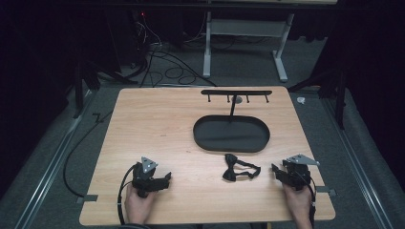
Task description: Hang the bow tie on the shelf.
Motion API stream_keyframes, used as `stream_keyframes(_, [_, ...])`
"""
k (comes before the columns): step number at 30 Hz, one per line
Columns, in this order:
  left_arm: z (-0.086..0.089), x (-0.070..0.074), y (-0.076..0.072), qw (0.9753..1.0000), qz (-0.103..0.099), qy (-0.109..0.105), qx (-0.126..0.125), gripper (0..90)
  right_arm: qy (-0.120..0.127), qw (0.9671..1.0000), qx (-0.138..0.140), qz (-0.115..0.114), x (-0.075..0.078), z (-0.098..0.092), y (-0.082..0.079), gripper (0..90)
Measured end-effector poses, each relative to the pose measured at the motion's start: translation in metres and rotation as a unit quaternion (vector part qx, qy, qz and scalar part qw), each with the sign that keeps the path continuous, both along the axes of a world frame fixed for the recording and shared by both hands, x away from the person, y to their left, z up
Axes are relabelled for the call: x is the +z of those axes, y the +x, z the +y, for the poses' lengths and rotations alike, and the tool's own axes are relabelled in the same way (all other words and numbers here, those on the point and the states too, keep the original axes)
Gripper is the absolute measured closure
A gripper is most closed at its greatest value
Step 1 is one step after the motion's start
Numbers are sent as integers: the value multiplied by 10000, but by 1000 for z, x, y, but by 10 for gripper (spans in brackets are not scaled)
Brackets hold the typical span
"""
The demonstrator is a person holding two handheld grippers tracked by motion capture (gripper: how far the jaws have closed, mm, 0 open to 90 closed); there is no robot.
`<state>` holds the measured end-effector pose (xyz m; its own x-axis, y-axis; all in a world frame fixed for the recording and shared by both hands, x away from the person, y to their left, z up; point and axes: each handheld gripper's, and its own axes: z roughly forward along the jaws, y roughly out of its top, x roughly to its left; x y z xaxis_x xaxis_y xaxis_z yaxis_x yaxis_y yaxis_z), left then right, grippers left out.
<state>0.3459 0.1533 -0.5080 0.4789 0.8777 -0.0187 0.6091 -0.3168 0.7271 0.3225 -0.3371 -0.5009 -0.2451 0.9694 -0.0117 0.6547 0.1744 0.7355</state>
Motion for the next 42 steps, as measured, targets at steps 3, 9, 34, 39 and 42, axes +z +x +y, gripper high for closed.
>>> stream_keyframes(3, [0,0,0,10000,-4,-8,7,153,-4,10000,-6,-5,0,0,0,503])
stream_keyframes(9, [0,0,0,10000,-4,-8,7,153,-3,10000,-11,-4,0,0,0,503])
stream_keyframes(34, [0,0,0,10000,-8,-8,3,153,31,10000,27,19,0,-1,0,490])
stream_keyframes(39, [0,0,0,10000,-7,-7,2,153,8,10000,91,12,0,-1,1,484])
stream_keyframes(42, [0,0,0,10000,-7,-8,2,153,15,9999,99,20,0,-1,1,484])
